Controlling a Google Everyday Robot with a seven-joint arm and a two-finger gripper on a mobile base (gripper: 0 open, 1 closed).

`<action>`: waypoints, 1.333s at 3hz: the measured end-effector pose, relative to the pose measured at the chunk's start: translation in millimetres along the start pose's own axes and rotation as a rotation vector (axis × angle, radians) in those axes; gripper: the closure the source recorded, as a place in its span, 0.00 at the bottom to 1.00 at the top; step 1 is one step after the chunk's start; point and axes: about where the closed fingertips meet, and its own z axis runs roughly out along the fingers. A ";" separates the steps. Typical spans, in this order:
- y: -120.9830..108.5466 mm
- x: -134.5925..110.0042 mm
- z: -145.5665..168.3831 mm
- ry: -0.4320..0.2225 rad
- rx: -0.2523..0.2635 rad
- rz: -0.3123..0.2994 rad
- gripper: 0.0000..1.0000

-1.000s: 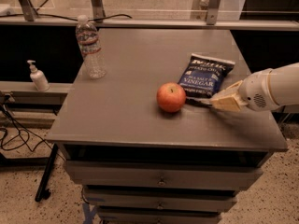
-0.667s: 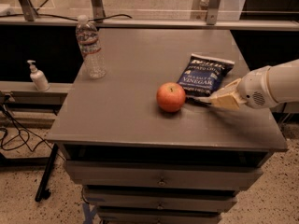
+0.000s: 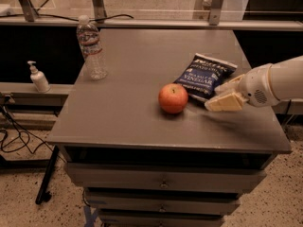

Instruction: Move blue chip bag near apple

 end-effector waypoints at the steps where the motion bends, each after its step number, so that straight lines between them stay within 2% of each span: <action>1: -3.2 -0.1 -2.2 0.001 0.011 -0.003 0.00; 2: -25.8 5.3 -24.4 -0.028 0.073 0.022 0.00; 3: -66.6 6.8 -85.6 -0.069 0.211 0.011 0.00; 4: -98.2 -15.6 -164.8 -0.125 0.365 -0.058 0.00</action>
Offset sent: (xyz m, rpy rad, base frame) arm 0.0153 -0.0813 0.0342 0.0252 -0.1035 -0.1649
